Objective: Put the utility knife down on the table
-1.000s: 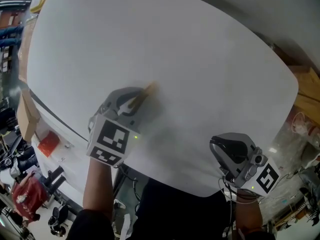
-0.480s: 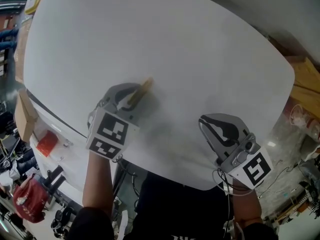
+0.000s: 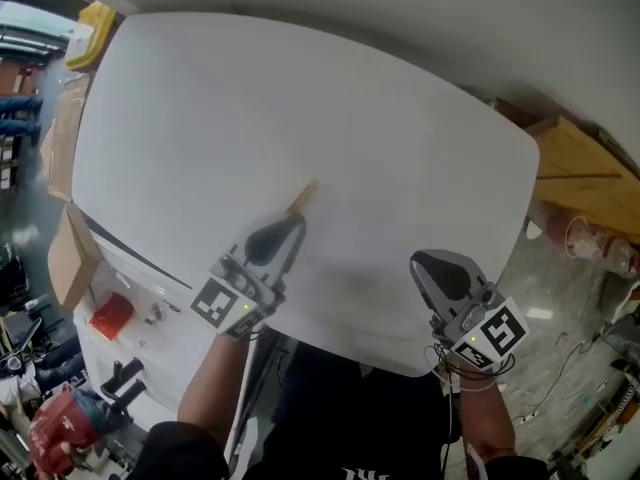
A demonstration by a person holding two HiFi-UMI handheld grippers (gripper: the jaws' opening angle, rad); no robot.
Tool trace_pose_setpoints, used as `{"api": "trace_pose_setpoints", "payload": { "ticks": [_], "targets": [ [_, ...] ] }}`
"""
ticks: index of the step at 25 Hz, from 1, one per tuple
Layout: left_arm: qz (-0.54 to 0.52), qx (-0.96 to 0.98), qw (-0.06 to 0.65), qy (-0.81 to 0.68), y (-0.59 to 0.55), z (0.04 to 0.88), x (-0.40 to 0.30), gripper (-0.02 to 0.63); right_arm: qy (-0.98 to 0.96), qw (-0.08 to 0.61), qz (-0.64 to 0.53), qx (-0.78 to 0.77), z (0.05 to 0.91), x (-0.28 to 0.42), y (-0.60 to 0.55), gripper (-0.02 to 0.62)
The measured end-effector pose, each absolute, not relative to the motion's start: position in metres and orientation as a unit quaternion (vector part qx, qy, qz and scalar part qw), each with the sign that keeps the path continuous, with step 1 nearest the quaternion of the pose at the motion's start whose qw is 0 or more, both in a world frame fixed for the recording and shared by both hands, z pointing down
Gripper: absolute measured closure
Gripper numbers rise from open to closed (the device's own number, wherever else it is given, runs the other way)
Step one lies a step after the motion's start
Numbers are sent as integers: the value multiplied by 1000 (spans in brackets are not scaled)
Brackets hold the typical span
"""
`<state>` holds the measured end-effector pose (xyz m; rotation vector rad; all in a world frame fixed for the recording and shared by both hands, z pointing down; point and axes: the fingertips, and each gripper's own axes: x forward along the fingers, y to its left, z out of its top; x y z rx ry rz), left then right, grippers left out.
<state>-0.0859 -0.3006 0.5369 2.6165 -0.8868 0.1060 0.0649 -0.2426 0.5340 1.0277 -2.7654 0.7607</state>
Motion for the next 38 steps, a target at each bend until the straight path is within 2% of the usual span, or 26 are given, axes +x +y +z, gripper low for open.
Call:
{"api": "trace_pose_setpoints", "payload": {
  "ticks": [3,5,7,9,14,18,21,25,27,31,38],
  "targets": [
    [-61,931,259,-249,-247,492,-59,598,-885,41,260,383,492,83,-212,589],
    [-70,932,287,-209,-209,464,-42,600,-884,25,273,380,463,83,-183,590],
    [-68,935,302,-171,-171,433,-28,600,-879,-20,311,360,435,77,-154,591],
    [-80,942,296,-135,-134,395,-16,600,-881,-63,329,334,402,69,-124,591],
    [-75,957,247,-131,-54,342,-13,600,-915,-108,242,303,333,65,-45,589],
    [-88,952,259,-141,29,325,-19,600,-924,-146,224,272,321,59,44,589],
    [-50,956,263,-122,93,329,-10,600,-919,-134,264,262,348,53,103,591],
    [71,976,187,-89,154,337,-16,600,-929,-85,262,248,352,26,159,591],
    [63,978,181,-77,164,330,-26,600,-934,-67,242,255,342,17,177,591],
    [19,976,213,-48,180,322,-33,600,-931,-62,217,287,323,11,204,591],
    [-14,970,243,-13,260,307,-80,600,-908,-102,245,323,319,-26,258,592]
  ]
}}
